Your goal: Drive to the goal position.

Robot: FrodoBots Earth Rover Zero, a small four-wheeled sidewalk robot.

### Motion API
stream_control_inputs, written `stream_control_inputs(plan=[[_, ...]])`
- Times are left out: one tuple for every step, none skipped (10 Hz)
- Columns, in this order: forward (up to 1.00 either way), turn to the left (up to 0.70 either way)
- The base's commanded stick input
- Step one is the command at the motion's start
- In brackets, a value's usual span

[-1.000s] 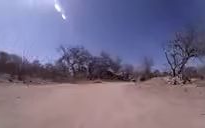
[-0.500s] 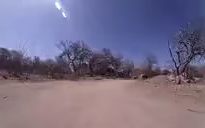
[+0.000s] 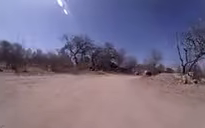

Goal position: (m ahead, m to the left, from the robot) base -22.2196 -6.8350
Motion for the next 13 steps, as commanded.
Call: stream_control_inputs(plan=[[1.0,0.0],[1.0,0.0],[1.0,0.0],[1.0,0.0],[1.0,0.0],[1.0,0.0],[1.0,-0.06],[1.0,-0.27],[1.0,-0.27],[1.0,-0.2],[1.0,0.0],[1.0,0.0],[1.0,0.0]])
